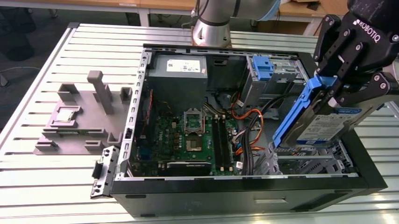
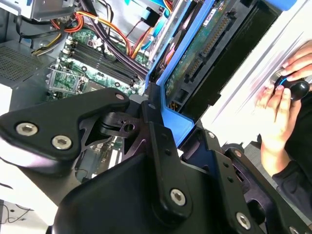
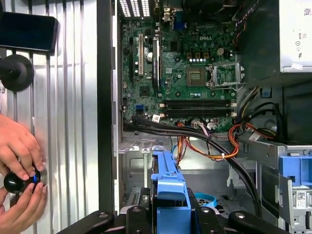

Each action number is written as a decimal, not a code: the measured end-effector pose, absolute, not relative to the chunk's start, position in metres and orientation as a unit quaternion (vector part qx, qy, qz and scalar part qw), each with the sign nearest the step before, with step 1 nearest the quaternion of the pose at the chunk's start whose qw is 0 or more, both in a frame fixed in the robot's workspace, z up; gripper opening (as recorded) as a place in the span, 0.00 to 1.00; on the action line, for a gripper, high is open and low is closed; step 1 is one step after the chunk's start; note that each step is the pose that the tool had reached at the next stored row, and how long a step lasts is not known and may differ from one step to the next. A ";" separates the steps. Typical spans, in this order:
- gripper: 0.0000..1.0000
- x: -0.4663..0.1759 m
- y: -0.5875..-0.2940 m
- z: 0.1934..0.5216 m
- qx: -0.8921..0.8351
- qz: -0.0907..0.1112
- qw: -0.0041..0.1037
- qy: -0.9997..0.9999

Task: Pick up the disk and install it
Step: 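Insert the disk into the insertion slot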

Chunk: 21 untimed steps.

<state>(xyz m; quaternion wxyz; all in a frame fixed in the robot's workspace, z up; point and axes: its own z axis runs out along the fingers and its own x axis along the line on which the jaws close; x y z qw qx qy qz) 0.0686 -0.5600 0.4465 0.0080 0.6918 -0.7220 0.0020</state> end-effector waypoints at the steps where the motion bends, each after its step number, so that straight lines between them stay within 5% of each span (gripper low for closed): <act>1: 0.37 0.069 -0.560 0.446 0.692 0.002 0.008 -0.722; 21: 0.37 0.071 -0.562 0.437 0.692 0.002 0.008 -0.722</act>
